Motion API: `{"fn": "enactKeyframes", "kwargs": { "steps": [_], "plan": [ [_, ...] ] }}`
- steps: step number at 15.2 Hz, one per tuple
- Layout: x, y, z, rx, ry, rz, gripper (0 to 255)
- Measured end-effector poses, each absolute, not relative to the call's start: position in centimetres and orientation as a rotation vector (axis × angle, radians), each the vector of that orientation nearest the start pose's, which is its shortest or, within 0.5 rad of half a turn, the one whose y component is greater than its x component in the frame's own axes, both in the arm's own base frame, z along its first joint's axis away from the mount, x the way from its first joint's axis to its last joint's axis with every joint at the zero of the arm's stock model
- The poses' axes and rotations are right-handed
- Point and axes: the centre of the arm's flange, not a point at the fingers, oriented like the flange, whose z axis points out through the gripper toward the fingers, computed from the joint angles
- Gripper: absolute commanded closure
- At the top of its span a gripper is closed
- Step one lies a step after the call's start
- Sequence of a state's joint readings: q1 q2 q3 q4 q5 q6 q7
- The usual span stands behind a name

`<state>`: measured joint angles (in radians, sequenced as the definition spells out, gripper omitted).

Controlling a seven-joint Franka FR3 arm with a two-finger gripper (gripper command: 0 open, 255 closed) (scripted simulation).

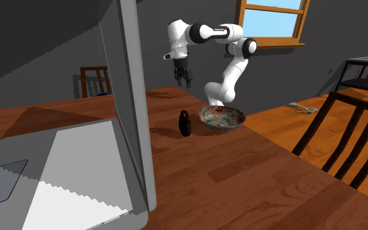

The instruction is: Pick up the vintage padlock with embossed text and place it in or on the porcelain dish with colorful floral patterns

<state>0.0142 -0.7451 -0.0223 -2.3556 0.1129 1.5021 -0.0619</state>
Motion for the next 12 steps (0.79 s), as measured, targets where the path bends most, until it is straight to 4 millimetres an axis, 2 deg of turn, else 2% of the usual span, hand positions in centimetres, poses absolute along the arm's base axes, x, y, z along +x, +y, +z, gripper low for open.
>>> {"fn": "enactKeyframes", "kwargs": {
  "steps": [2,12],
  "plan": [
    [31.2,1.3,57.3,-3.005,-0.096,0.151,0],
    [36.6,11.7,58.5,-3.008,-0.140,0.023,0]
  ]
}}
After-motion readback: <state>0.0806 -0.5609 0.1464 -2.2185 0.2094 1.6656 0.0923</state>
